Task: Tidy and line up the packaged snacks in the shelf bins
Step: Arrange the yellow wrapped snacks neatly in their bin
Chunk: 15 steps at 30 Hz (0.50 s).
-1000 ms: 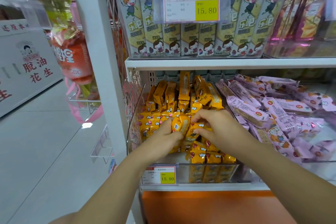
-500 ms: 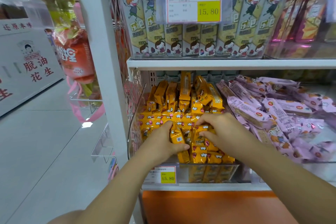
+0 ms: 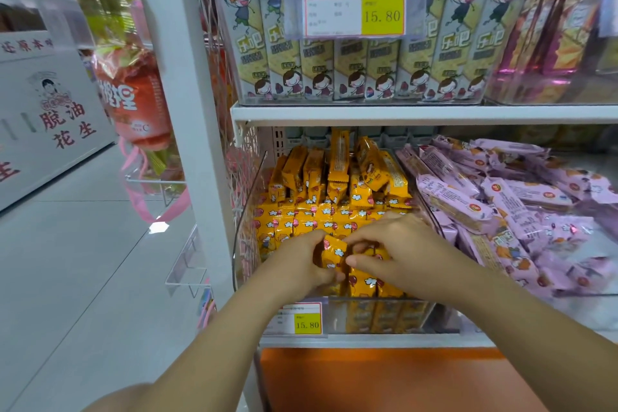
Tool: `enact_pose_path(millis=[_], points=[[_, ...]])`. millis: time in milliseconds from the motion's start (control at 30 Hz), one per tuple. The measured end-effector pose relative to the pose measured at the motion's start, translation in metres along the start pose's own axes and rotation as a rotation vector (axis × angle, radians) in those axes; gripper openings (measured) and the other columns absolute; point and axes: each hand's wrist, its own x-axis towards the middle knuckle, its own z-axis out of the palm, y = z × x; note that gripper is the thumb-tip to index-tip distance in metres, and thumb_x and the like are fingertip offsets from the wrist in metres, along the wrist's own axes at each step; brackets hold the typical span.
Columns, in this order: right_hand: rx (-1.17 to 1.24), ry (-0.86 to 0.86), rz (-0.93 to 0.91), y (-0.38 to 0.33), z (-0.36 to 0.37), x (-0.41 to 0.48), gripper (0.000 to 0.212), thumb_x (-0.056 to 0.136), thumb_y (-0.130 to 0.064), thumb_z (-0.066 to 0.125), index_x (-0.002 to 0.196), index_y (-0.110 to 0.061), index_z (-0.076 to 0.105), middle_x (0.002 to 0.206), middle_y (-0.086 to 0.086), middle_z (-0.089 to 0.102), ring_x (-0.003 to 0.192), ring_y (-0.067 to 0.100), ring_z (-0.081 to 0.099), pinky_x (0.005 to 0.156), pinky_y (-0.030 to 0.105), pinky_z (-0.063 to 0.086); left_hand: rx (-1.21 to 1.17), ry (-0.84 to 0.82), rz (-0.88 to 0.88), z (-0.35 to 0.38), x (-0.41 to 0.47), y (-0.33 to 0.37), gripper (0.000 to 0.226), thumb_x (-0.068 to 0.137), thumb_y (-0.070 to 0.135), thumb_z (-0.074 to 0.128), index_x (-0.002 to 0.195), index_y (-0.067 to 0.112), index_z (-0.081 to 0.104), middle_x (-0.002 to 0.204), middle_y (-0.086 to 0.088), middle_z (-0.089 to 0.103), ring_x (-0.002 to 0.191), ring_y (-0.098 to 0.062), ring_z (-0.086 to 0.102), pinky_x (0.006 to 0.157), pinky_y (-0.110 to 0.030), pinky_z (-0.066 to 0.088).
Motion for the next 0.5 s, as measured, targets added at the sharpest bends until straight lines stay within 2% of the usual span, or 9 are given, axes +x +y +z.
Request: enact_pose_path(millis=[67,167,267,400,500], points=[[0.002,-0.016,0.02,0.001,-0.001,-0.002,0.035,0.088,-0.05,0.056,0.12,-0.038,0.06,0.102,-0.02,0.065,0.102,0.002,0.045,0.092,0.026,0.032,0.034,0.062,-0.014,0.0,0.001,0.0,0.038,0.076,0.034,0.076,0.106,0.022,0.056,0.09,0.002,0.064,0.084,-0.017,0.059,0.076,-0.033,0.05],[-0.022,-0.054,0.015,0.002,-0.004,-0.005,0.034,0.085,-0.055,0.057,0.113,-0.036,0.063,0.105,-0.02,0.064,0.101,0.002,0.047,0.092,0.025,0.031,0.058,0.146,-0.025,0.002,0.002,0.0,0.031,0.08,0.034,0.074,0.1,0.02,0.056,0.078,0.007,0.058,0.073,-0.011,0.056,0.06,-0.024,0.043],[-0.009,-0.087,0.025,0.003,-0.007,-0.005,0.037,0.081,-0.059,0.058,0.108,-0.035,0.066,0.105,-0.021,0.064,0.098,-0.002,0.045,0.095,0.025,0.031,0.089,0.2,-0.026,0.006,0.006,0.001,0.026,0.083,0.031,0.071,0.096,0.021,0.052,0.072,0.01,0.055,0.073,-0.012,0.055,0.056,-0.021,0.036],[-0.015,-0.112,0.032,0.003,-0.007,-0.003,0.026,0.085,-0.05,0.06,0.107,-0.037,0.066,0.106,-0.019,0.066,0.102,0.0,0.051,0.102,0.03,0.031,0.055,0.222,-0.043,0.009,0.011,-0.001,0.03,0.084,0.022,0.068,0.094,0.025,0.04,0.075,0.001,0.061,0.075,-0.018,0.058,0.058,-0.024,0.036],[-0.029,-0.123,0.039,0.001,-0.007,-0.002,0.023,0.088,-0.045,0.059,0.109,-0.037,0.065,0.108,-0.018,0.065,0.102,0.002,0.049,0.098,0.027,0.029,-0.016,0.137,-0.055,0.006,0.012,-0.005,0.029,0.084,0.02,0.069,0.089,0.027,0.042,0.078,0.0,0.061,0.076,-0.02,0.061,0.066,-0.03,0.046]])
